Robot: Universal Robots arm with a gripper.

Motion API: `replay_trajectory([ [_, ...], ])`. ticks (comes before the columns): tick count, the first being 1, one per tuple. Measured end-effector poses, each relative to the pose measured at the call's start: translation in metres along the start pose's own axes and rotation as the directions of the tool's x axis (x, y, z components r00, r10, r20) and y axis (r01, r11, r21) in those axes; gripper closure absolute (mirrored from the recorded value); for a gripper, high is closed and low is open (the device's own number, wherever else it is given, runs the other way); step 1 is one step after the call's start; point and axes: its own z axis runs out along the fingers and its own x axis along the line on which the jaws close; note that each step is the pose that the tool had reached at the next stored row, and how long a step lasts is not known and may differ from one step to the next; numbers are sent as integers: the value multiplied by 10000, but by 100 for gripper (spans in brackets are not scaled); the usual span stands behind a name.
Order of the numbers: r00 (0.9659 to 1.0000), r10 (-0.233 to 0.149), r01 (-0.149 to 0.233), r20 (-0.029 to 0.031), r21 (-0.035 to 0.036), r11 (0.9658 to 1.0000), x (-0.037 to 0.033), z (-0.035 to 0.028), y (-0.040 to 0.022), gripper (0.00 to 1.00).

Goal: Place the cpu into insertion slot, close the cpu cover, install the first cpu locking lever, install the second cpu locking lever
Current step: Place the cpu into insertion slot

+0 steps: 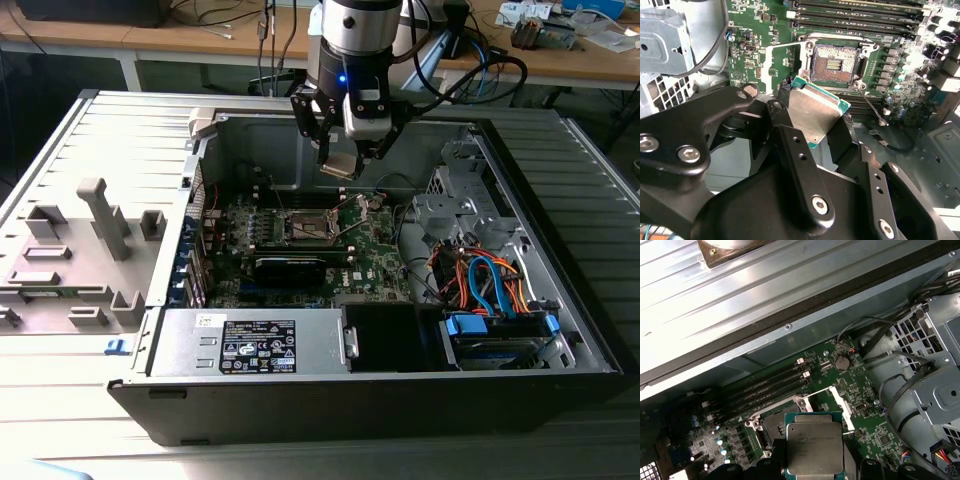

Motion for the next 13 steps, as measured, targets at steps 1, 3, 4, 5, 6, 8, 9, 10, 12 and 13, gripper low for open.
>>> replay_trajectory([
  [1, 10000, 12, -12, 1, -1, 10000, 0, 0, 0, 45],
  [3, 10000, 41, -41, 5, 1, 10000, 0, 1, 0, 45],
  [4, 10000, 63, -63, 8, 4, 10000, 0, 1, 0, 45],
  [5, 10000, 74, -74, 10, 4, 10000, 0, 2, 0, 45],
  [6, 10000, 84, -84, 13, 8, 10000, 0, 2, 0, 45],
  [8, 9999, 114, -114, 16, 10, 9999, 0, 2, 0, 45],
  [9, 9999, 118, -118, 16, 10, 9999, 0, 2, 0, 45],
  [10, 9999, 122, -122, 17, 11, 9999, 0, 5, 0, 45],
  [12, 9999, 128, -128, 18, 12, 9999, 0, 7, 0, 45],
  [13, 9999, 129, -129, 18, 13, 9999, 0, 7, 0, 45],
])
